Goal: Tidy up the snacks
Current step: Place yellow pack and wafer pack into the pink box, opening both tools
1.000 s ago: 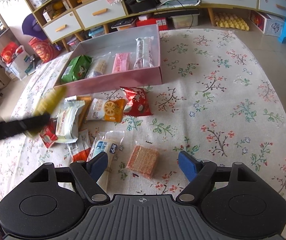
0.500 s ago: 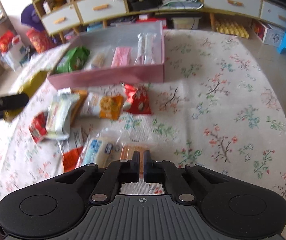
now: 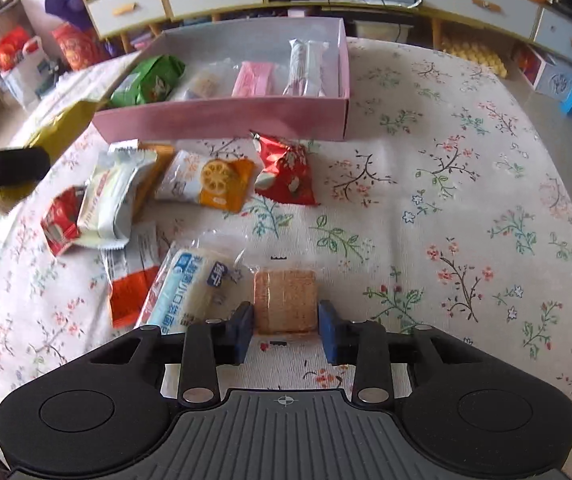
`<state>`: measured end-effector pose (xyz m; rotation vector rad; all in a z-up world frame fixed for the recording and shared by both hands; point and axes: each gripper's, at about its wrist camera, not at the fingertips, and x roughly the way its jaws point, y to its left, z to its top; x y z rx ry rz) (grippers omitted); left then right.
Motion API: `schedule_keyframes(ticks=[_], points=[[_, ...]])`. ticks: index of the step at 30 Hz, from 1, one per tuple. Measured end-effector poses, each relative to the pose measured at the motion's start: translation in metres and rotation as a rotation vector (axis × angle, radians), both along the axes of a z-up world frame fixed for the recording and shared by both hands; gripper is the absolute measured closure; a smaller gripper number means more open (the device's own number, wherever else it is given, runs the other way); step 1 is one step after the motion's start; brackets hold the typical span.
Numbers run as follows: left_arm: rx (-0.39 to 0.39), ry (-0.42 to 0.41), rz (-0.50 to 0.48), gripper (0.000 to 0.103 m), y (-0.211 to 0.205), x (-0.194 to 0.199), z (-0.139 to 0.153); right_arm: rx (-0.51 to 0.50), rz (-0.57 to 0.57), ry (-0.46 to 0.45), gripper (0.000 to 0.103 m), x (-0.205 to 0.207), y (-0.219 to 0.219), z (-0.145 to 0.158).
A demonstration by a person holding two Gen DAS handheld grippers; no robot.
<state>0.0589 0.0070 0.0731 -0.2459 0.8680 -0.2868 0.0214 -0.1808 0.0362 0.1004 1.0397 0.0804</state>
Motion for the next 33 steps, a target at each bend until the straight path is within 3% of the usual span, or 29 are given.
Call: schedule_keyframes(ticks=[4,10,14,20,25,33], points=[[0.001,-0.015,0.002,0.055,0.001,-0.001,0.003,0.054,-0.039,-0.085,0.07,-0.005,-0.015,0.023],[0.015,-0.017,-0.008,0.055,-0.002,-0.002,0.002,0.081,-0.032,-0.036,0.07,-0.001,-0.015,0.015],[0.022,-0.027,-0.003,0.055,-0.001,-0.002,0.003,0.101,-0.031,-0.102,0.07,-0.003,-0.017,0.031],[0.035,-0.024,0.0,0.055,-0.002,0.002,0.003,0.119,-0.044,-0.076,0.07,0.003,-0.022,0.029],[0.049,-0.055,0.001,0.055,-0.003,0.009,0.011,0.143,-0.055,-0.106,0.07,0.014,-0.027,0.043],[0.058,-0.069,0.021,0.055,0.001,0.046,0.016,0.213,-0.083,-0.069,0.07,0.051,-0.042,0.05]])
